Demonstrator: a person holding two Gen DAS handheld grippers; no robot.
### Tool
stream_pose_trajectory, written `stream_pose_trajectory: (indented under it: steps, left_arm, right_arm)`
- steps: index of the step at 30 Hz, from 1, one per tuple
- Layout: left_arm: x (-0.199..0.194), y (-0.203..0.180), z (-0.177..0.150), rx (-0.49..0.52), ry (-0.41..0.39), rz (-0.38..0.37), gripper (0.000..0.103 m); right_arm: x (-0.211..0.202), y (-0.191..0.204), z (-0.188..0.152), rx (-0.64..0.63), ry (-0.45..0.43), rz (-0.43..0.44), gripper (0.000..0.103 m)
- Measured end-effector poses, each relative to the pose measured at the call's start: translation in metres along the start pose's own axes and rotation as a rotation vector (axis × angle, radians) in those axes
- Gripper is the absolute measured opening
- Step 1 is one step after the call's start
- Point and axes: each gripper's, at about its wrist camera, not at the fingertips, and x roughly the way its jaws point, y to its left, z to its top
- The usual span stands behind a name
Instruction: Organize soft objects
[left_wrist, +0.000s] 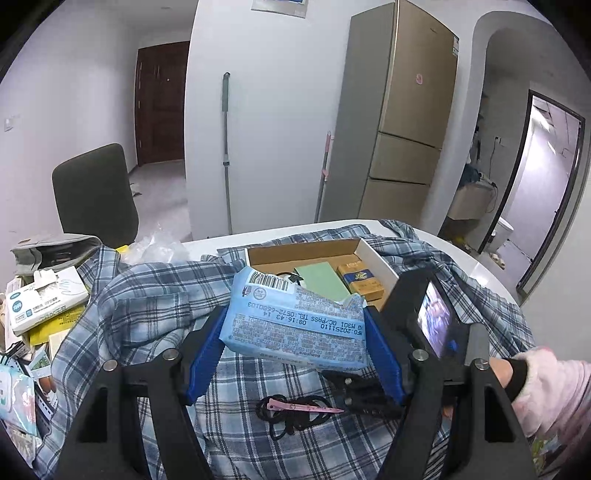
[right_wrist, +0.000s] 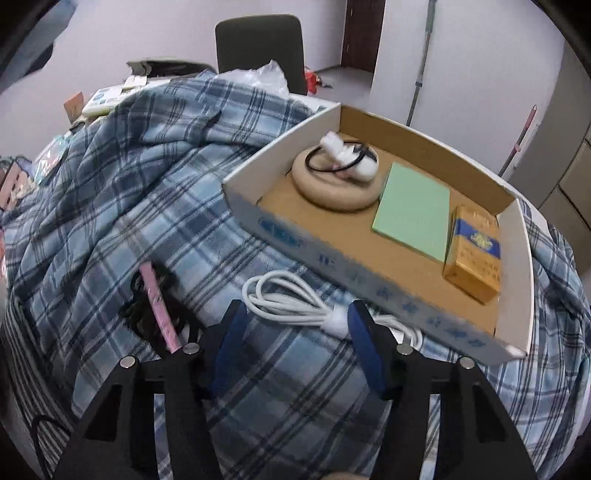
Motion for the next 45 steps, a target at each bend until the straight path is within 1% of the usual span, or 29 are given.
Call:
stream_pose_trajectory:
  steps: [1,3,4,5,7,11,16,19,23,26,31,33,36,40,42,45]
  left_arm:
    - [0.0,0.0,0.0,0.0,0.001,0.002,0.074]
    - [-0.001,0.001,-0.001,-0.004,0.002,0.003,0.074]
    - [0.0,0.002,-0.001,-0.01,0.003,0.005,0.074]
    - [0.0,0.003,0.0,-0.013,0.003,0.006,0.074]
    - [-0.001,0.003,0.0,-0.013,0.0,0.005,0.074]
    - [-0.004,0.002,0.001,-0.007,-0.004,0.001,0.074]
    - [-0.01,-0.003,0.002,0.001,-0.012,0.001,0.074]
    - [-0.017,-0.007,0.004,0.009,-0.026,0.001,0.074]
    - [-0.028,-0.013,0.008,0.017,-0.051,-0.003,0.074]
    - [-0.034,-0.017,0.009,0.024,-0.063,-0.008,0.074]
    - [-0.037,-0.027,0.009,0.037,-0.064,-0.017,0.074]
    - [-0.036,-0.03,0.009,0.042,-0.06,-0.018,0.074]
    - [-0.036,-0.034,0.008,0.053,-0.053,-0.021,0.074]
    - [-0.033,-0.037,0.007,0.059,-0.047,-0.027,0.074]
    - [-0.031,-0.04,0.008,0.061,-0.043,-0.033,0.074]
    - [-0.027,-0.044,0.007,0.067,-0.036,-0.038,0.074]
  right_arm:
    - [0.0,0.0,0.002,-0.007,0.0,0.002,0.052]
    - [-0.002,0.003,0.006,-0.026,-0.004,0.025,0.034]
    - [-0.005,0.005,0.006,-0.034,-0.012,0.032,0.026]
    - [-0.009,0.008,0.007,-0.046,-0.024,0.029,0.015]
    - [-0.017,0.014,0.007,-0.072,-0.038,0.018,0.009]
    - [-0.038,0.019,0.004,-0.067,-0.083,0.02,0.006]
    - [-0.082,0.018,0.004,-0.026,-0.177,0.02,0.003]
    - [-0.112,0.012,0.004,0.007,-0.243,0.037,0.003]
    - [-0.136,0.004,-0.003,0.049,-0.283,0.049,0.003]
    - [-0.139,-0.004,-0.013,0.088,-0.272,0.048,0.003]
    - [-0.131,-0.017,-0.038,0.147,-0.216,0.032,0.003]
    - [-0.134,-0.024,-0.051,0.181,-0.228,0.035,0.003]
    - [-0.147,-0.034,-0.068,0.213,-0.242,0.009,0.003]
    - [-0.157,-0.045,-0.094,0.271,-0.233,-0.025,0.003]
    - [-0.159,-0.054,-0.11,0.318,-0.211,-0.052,0.003]
    - [-0.151,-0.069,-0.131,0.37,-0.157,-0.095,0.005]
